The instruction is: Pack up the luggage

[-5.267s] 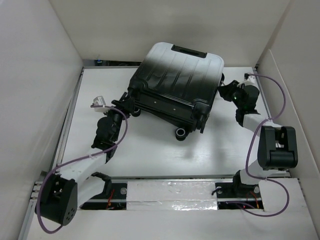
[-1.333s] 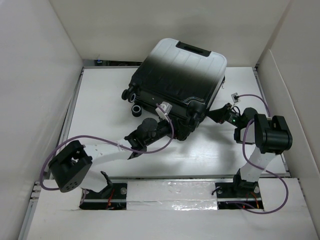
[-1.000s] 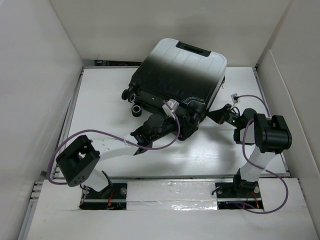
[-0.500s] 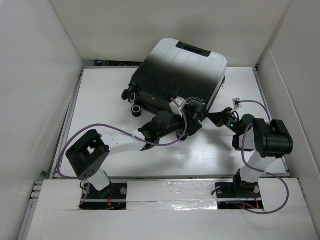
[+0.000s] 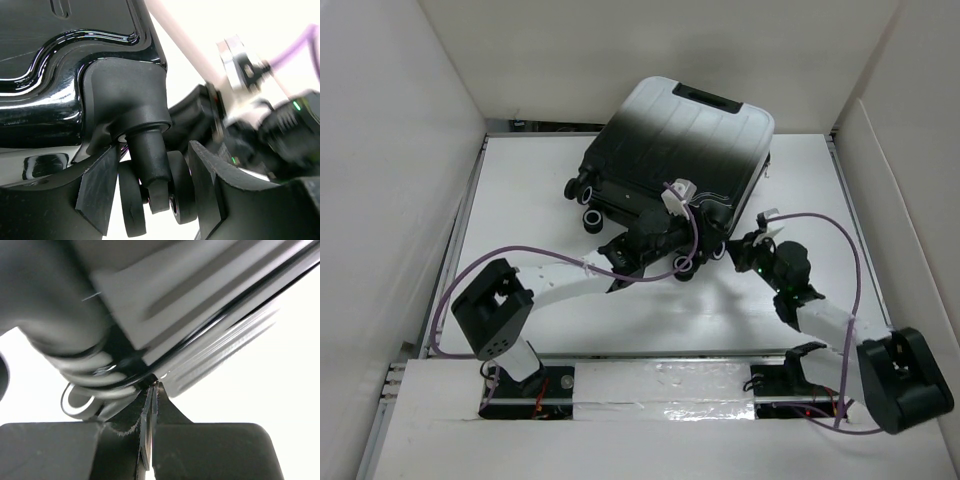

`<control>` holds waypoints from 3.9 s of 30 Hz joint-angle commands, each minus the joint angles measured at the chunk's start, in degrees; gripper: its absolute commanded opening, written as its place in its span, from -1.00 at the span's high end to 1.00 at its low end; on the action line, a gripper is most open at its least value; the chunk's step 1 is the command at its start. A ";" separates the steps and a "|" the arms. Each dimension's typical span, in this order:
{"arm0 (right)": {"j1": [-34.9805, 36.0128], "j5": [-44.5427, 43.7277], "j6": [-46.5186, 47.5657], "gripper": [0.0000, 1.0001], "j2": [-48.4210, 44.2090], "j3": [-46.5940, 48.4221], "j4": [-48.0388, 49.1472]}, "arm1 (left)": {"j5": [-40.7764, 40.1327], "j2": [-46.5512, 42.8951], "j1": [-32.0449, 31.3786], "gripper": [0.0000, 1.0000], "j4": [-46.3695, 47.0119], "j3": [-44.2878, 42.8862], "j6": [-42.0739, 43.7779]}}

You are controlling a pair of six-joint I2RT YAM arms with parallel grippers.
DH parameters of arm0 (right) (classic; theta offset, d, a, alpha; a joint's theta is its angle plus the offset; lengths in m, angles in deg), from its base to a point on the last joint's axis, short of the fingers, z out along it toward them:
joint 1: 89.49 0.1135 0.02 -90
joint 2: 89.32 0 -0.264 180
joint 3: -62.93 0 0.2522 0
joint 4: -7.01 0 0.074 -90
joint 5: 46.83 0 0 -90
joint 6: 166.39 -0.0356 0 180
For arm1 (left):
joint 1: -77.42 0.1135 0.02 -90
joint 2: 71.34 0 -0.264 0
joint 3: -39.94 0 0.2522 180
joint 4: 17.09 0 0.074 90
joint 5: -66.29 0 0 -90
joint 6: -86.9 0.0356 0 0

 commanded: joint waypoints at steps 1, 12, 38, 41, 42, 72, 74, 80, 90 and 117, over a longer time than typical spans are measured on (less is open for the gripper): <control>10.03 -0.88 3.07 1.00 -9.62 0.14 -6.19 | 2.02 1.67 0.23 1.00 6.37 -6.36 2.07; 29.18 -15.19 -8.51 1.00 -12.39 -6.37 -2.53 | 7.64 5.63 3.57 1.00 9.18 -8.30 -2.41; 50.47 -52.83 -8.01 1.00 19.37 0.05 28.51 | -0.16 -14.56 14.97 -0.74 -10.15 -3.22 -0.21; 50.99 -52.13 -8.71 1.00 19.19 -1.35 29.83 | -6.93 -21.42 22.18 -0.74 -10.94 1.97 -1.35; 51.00 -52.04 -8.88 1.00 18.76 -1.62 29.49 | -7.29 -22.57 24.29 -0.72 -11.29 3.11 -1.70; 49.33 -47.03 -11.79 1.00 11.28 -2.85 22.10 | 6.85 -3.77 47.95 -0.41 -4.54 0.22 5.59; 49.33 -47.03 -11.70 1.00 10.67 -2.94 21.66 | 8.44 -3.07 47.95 -0.31 -3.30 -0.04 5.59; 48.71 -48.08 -13.02 0.11 3.05 -2.41 11.57 | 10.90 -2.10 47.95 0.15 0.21 2.15 5.41; 46.79 -54.14 -16.27 -0.47 -25.24 -2.15 -18.67 | 15.65 0.89 47.95 0.90 6.10 4.79 1.46; 26.39 -35.61 -12.32 0.20 -30.55 0.22 -24.40 | 17.67 5.63 47.95 0.61 1.97 -3.56 8.75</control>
